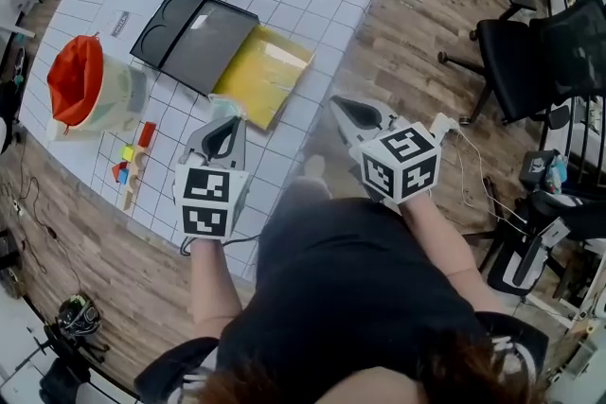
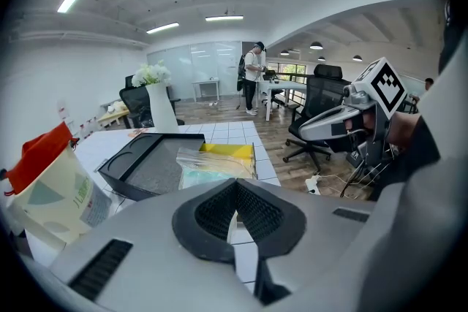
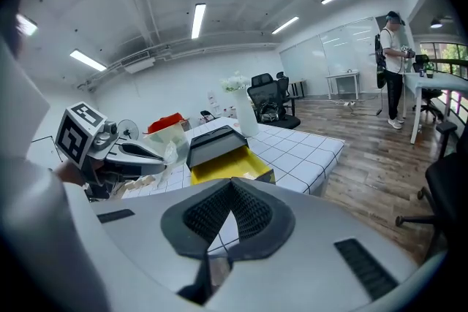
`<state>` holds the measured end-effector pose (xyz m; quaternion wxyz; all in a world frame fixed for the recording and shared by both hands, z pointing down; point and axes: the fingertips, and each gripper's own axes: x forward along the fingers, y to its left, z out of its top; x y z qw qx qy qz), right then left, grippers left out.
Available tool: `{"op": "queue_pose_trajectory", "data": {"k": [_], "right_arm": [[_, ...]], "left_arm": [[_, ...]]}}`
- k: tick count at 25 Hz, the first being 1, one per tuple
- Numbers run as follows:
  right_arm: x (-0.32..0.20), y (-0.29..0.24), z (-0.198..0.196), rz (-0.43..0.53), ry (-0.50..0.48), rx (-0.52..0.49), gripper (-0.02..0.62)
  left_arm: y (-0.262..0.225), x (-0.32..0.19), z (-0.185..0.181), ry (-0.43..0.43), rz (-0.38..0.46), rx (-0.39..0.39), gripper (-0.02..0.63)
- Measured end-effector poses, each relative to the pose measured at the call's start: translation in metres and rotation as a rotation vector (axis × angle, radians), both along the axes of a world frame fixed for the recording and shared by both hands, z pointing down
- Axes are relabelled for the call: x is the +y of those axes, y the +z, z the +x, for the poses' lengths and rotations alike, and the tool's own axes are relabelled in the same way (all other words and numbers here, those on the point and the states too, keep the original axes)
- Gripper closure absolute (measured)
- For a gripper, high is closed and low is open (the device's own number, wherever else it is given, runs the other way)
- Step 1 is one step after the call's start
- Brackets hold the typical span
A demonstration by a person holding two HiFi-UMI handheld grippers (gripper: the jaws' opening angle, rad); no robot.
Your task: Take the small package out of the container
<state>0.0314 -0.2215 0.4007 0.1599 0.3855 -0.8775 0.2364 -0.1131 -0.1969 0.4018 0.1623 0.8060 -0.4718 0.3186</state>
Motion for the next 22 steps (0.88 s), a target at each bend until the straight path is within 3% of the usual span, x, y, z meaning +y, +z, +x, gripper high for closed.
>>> {"op": "queue_pose_trajectory", "data": {"k": [13, 22], "right_arm": [[-0.001, 0.002, 0.002, -0.013, 0.049, -0.009, 0.58], [-0.017, 0.006, 0.012, -0.02, 0.108, -0.016, 0.58]], "left_arm": [[0.006, 0.001, -0.001, 0.033, -0.011, -0.021, 0.58], [0.017, -0.023, 0.0, 0.055, -0.019, 0.023, 0.58]]}}
